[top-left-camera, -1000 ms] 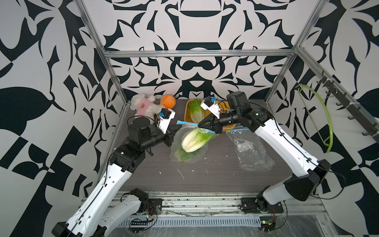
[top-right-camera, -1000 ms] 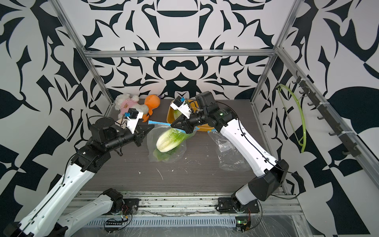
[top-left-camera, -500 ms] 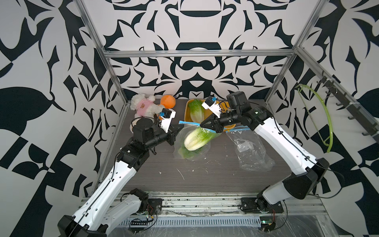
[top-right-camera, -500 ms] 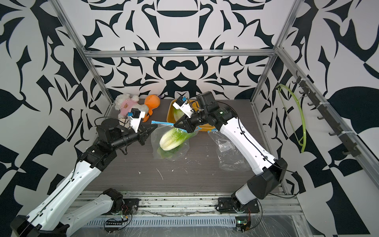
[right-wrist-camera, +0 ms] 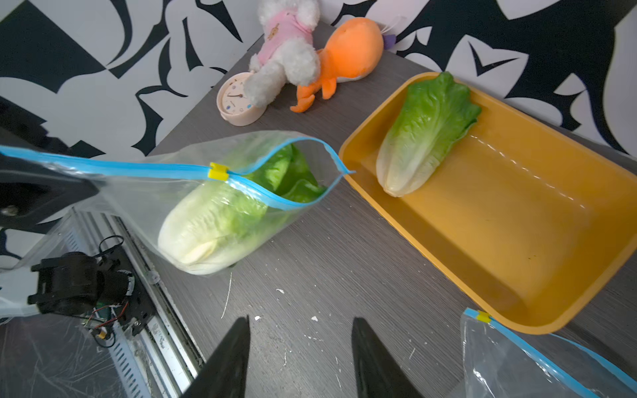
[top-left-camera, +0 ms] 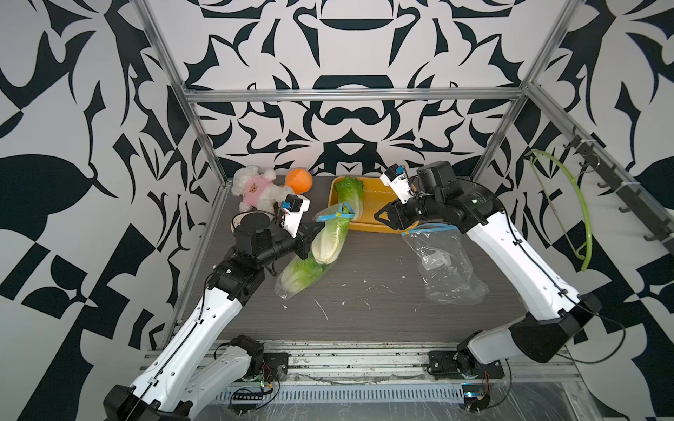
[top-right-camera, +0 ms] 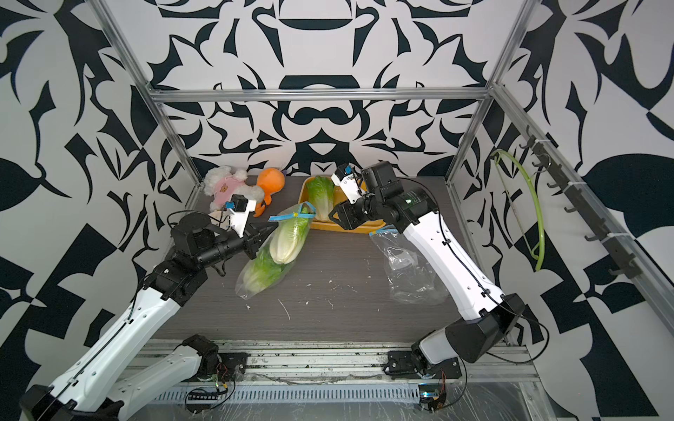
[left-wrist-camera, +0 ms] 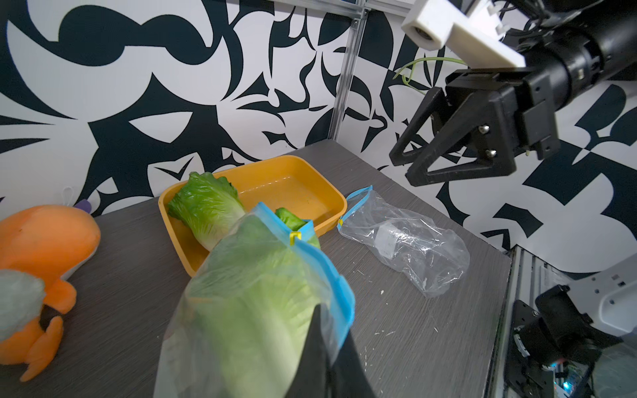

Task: Put the chinese cabbages into a zipper bag and zip it
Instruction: Adjust the zipper food storage bag at the center of the board.

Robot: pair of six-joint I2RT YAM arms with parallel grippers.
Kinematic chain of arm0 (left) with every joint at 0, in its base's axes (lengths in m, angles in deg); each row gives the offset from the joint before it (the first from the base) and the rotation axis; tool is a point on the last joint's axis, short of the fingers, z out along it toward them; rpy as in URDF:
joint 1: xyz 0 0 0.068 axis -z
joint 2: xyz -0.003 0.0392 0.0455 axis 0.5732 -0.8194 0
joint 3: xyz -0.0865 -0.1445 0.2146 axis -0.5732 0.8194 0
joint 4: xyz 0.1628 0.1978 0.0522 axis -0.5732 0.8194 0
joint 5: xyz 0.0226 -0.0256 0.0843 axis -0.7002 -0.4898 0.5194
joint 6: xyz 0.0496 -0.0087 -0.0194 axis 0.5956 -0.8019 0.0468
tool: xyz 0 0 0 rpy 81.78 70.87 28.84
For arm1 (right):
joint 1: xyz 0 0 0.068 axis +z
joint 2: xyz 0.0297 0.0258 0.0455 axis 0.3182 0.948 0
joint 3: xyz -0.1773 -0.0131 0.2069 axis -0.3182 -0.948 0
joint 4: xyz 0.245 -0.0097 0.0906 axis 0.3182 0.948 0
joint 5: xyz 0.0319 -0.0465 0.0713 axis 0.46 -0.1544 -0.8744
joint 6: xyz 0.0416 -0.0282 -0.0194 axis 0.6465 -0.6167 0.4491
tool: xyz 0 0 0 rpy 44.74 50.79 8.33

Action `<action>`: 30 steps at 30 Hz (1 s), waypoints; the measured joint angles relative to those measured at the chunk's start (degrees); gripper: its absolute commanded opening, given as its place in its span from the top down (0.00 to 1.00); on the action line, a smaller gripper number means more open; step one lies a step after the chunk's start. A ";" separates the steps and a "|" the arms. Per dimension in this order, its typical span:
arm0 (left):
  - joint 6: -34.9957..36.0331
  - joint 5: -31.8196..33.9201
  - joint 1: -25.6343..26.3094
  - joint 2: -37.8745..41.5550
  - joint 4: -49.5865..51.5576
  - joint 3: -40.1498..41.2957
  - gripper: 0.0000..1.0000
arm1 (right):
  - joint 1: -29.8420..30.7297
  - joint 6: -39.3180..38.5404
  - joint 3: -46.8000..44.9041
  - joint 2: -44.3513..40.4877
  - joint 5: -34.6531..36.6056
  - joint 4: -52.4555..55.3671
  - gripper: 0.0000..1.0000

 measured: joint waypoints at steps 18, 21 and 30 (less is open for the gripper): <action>7.19 -13.22 -0.04 -0.81 -1.55 -2.01 1.00 | -1.20 5.81 0.70 2.05 6.49 -1.97 0.44; 6.80 -13.49 -0.04 -0.59 -5.40 2.32 1.00 | -1.46 6.10 0.74 2.34 7.30 -1.84 0.43; 8.92 -14.47 -0.04 0.61 -5.73 4.94 1.00 | -1.49 14.21 1.62 11.30 6.05 -2.16 0.42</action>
